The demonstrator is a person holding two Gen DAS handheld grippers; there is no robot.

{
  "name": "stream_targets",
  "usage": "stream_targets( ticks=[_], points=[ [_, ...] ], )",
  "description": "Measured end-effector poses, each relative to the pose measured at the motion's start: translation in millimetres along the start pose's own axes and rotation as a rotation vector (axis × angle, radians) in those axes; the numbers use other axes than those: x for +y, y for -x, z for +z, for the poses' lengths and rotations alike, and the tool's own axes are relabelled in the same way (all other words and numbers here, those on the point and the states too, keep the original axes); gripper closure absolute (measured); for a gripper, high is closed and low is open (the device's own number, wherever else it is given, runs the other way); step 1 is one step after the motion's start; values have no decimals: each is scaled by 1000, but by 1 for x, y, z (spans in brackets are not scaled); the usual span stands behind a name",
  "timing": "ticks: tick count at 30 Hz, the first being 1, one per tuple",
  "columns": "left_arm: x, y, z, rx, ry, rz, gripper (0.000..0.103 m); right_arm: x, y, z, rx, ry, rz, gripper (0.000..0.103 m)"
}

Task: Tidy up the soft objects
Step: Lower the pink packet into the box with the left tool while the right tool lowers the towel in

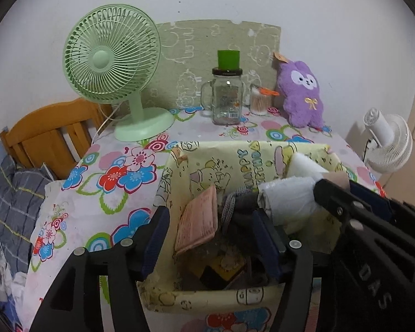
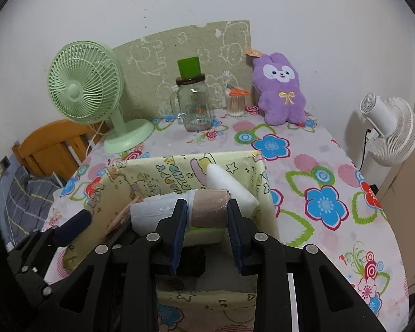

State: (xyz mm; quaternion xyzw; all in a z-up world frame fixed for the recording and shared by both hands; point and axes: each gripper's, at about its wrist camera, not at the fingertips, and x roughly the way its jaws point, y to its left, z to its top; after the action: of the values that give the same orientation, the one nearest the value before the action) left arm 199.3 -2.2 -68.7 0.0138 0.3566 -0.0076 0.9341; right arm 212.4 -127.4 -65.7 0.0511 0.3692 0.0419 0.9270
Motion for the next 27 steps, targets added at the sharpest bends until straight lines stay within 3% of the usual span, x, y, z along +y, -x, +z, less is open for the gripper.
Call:
stream_targets(
  ticks=[10,12,17,19,27],
  points=[
    [-6,6,-8,26,-20,37,35,3,-5,-7,4,14,-26,67],
    [-6,8,-9,33,-16,35,35,3,-7,-8,9,17,-10,62],
    [-6,15,-12,38,-6,9,25,5,-2,-9,1,18,43,20],
    [-7,18,-12,29,-7,8,23,6,0,-10,0,12,47,15],
    [-11,34,-13,-3,-11,12,15,4,16,-10,-2,15,51,13]
  ],
)
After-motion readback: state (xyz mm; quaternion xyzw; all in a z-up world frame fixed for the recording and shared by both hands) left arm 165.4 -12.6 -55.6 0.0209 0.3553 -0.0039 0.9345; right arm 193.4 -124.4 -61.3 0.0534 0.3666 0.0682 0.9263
